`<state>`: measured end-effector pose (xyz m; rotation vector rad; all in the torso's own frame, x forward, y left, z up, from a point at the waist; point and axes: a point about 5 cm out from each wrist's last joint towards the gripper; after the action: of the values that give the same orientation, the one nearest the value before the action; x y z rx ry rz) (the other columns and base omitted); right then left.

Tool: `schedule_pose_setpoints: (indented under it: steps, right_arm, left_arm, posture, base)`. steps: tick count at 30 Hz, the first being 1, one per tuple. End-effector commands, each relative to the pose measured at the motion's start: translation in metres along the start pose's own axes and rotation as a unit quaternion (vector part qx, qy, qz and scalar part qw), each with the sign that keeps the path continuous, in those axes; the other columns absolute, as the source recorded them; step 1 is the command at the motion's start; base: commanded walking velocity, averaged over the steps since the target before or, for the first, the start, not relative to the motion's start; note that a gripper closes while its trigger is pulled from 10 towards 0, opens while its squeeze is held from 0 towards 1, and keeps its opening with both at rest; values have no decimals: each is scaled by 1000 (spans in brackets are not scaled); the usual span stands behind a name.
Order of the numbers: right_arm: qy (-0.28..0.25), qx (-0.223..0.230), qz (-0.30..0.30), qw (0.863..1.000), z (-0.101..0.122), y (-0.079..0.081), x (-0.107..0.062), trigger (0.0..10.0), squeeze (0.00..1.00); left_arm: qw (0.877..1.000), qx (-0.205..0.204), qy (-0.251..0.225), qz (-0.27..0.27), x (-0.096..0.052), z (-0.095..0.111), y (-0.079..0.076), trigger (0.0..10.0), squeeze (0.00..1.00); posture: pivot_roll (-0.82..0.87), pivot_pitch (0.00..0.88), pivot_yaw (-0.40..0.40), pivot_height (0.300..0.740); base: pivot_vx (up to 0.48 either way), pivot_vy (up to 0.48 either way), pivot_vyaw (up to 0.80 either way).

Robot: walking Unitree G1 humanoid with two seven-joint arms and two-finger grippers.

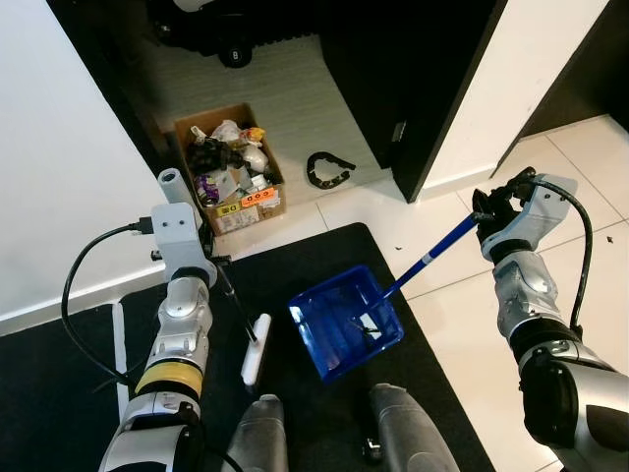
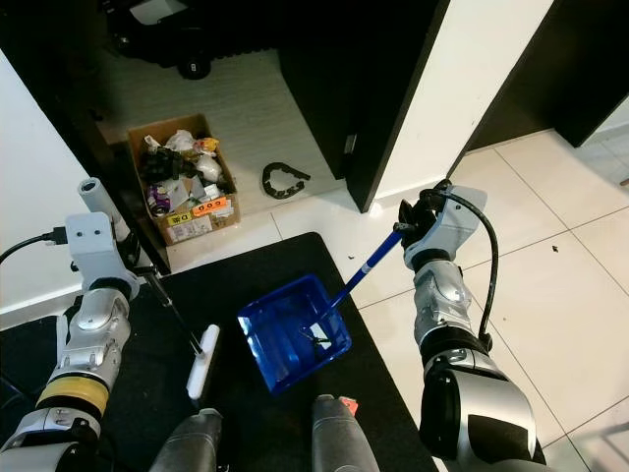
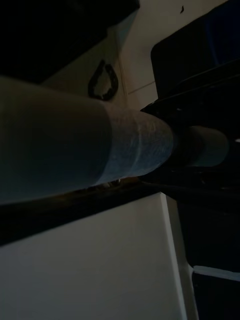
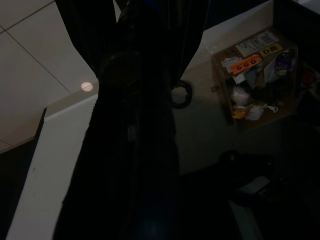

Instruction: Sweep floor

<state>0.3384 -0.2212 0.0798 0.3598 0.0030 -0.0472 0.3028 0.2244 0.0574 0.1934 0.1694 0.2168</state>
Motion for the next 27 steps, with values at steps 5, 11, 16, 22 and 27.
schedule_pose_setpoints:
  steps: [5,11,16,22,27]
  right_arm:
    - [-16,10,-31,999,7,-12,-2,10000,0]
    - [-18,13,-41,999,6,-14,-3,10000,0]
    - [-18,13,-43,999,5,-14,-4,10000,0]
    - [-18,13,-44,999,5,-14,-3,10000,0]
    - [-19,13,-44,999,5,-14,-3,10000,0]
  left_arm:
    - [1000,-6,6,-2,-1,-4,3,10000,0]
    - [1000,-17,16,-10,-2,-7,-2,10000,0]
    - [1000,-18,16,-11,-1,-7,-3,10000,0]
    - [1000,-19,14,-14,-1,-6,-3,10000,0]
    - [1000,-19,13,-16,-1,-6,-3,10000,0]
  posture:
    - [24,101,-34,740]
    - [21,103,-32,740]
    - [22,103,-30,740]
    - [23,107,-30,740]
    - [21,108,-29,740]
  base:
    - [0,0,0]
    - [-320,0,0]
    - [-480,0,0]
    - [-480,0,0]
    - [-480,0,0]
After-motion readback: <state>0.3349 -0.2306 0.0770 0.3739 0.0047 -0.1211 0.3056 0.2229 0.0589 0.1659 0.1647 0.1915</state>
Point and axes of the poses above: a point about 5 cm out from each wrist's last joint towards the gripper, its own x axis pointing out of the wrist towards the gripper, its own z axis along the axis of the wrist's last joint, y = z × x, and after that the axes turned 9 degrees about x, right-handed
